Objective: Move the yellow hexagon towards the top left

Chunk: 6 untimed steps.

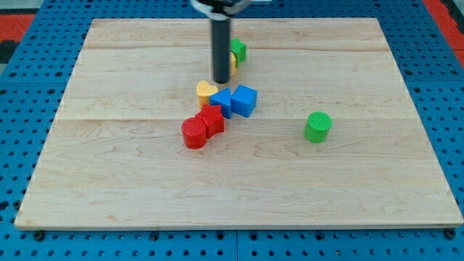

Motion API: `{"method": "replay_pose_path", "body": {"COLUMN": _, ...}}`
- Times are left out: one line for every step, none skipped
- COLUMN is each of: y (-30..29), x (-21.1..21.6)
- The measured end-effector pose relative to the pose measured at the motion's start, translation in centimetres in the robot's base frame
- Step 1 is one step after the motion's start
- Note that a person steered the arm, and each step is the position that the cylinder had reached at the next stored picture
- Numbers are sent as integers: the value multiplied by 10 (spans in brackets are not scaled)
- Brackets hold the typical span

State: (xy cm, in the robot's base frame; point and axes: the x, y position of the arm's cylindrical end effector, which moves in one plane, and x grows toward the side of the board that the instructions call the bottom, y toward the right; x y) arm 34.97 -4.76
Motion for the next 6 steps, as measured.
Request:
{"method": "replay_pose_path", "body": {"y": 49, "x": 4}}
{"method": "replay_pose_path", "body": {"y": 105, "x": -3}}
{"method": "replay_pose_path", "body": {"y": 68, "x": -31}}
{"method": "replay_pose_path", "body": {"y": -26, "x": -26}}
{"method": "replay_pose_path", "body": {"y": -101, "x": 7}}
{"method": "replay_pose_path", "body": {"y": -112, "x": 58}}
